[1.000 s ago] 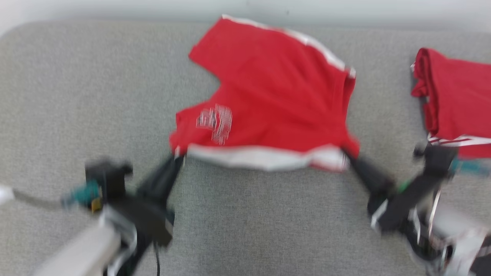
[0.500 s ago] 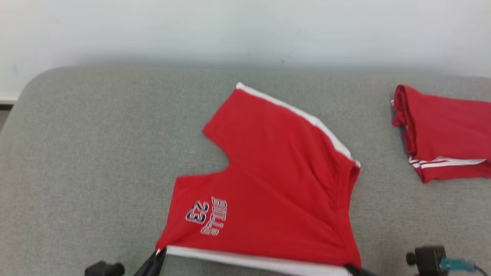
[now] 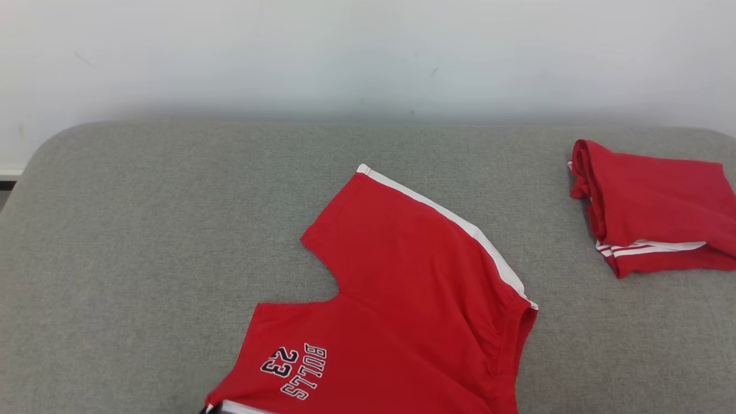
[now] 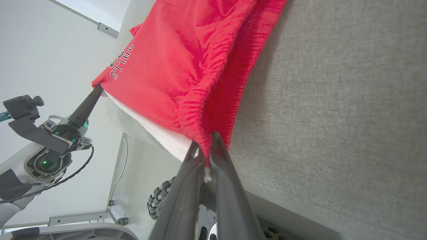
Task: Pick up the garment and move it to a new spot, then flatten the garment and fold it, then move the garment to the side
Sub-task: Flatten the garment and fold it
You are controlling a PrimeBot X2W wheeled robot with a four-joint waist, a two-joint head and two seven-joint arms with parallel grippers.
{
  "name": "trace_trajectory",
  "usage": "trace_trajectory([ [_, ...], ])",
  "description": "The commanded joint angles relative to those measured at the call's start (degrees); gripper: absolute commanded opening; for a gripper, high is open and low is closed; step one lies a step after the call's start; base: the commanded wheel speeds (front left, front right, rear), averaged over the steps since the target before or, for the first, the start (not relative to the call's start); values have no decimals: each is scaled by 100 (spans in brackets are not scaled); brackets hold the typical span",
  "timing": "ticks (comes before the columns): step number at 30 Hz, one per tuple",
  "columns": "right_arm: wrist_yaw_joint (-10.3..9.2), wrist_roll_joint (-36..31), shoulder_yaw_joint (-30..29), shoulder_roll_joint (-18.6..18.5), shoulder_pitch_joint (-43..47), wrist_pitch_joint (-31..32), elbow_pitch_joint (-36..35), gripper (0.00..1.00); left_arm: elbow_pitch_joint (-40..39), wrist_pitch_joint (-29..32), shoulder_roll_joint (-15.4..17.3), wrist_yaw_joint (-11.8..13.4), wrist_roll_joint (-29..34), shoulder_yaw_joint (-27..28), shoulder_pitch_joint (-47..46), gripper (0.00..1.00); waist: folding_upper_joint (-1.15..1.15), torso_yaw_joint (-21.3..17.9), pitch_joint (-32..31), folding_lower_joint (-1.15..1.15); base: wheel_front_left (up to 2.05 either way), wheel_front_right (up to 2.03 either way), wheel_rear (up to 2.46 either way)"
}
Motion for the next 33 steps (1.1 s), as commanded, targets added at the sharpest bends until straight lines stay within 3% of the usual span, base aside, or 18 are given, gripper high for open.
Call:
trace_trajectory([
  [1,-12,-77,-50,48,-81,8,-28,0,-29,-15,105,15,51,111,-150,0,0,-100,39,0,0,0,0],
  [8,-12,-101,-452,306,-494,-70,-153,0,-154,317,403,-98,157,14,-1029,0,0,-453,236,0,0,0,0],
  [15,-12,-164,-803,552,-1148,-86,5,0,-44,1084,839,-144,102,-284,-2397,0,0,-935,648,0,0,0,0],
  [22,-12,-492,-740,955,-1969,-43,618,0,304,1735,1271,-145,-203,-1101,-3866,0,0,-1336,1080,0,0,0,0],
  [33,-12,-688,-592,1455,-2755,-96,1265,0,1242,2382,1298,-146,-547,-2353,-5807,0,0,-1703,1610,0,0,0,0],
])
